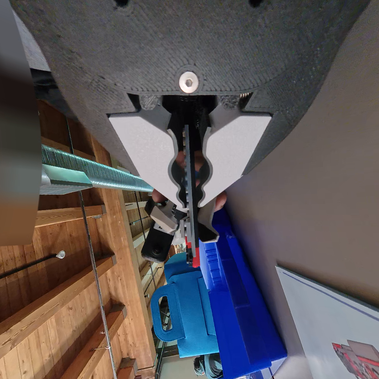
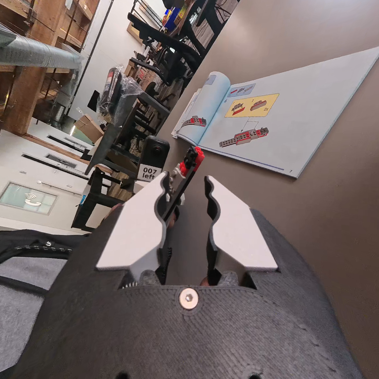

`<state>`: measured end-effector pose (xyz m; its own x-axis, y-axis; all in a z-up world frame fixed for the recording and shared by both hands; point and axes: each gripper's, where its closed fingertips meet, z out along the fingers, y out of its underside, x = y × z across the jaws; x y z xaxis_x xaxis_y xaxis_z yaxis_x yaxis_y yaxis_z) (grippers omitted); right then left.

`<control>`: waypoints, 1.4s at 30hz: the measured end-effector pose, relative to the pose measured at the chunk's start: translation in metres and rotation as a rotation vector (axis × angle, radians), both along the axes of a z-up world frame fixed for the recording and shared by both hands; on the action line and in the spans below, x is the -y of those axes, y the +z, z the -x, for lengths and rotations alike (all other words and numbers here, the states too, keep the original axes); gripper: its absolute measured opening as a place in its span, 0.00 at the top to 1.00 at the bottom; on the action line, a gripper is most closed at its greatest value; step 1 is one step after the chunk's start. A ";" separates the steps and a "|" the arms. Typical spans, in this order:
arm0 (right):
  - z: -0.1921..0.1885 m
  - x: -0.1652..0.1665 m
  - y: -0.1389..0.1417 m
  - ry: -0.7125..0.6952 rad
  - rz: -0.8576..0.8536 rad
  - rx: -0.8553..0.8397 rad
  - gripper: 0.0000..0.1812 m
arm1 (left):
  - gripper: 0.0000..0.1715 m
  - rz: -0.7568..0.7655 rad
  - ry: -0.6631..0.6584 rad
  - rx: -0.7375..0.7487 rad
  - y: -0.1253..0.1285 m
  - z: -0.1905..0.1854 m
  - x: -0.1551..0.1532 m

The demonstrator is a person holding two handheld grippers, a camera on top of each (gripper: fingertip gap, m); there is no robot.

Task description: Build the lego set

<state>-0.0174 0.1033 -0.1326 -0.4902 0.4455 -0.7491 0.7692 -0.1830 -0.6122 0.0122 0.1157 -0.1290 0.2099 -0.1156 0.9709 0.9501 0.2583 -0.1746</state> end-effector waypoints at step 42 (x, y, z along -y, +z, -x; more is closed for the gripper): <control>-0.019 -0.001 0.037 0.069 0.087 -0.183 0.92 | 0.96 -0.097 -0.113 -0.190 0.029 -0.019 -0.004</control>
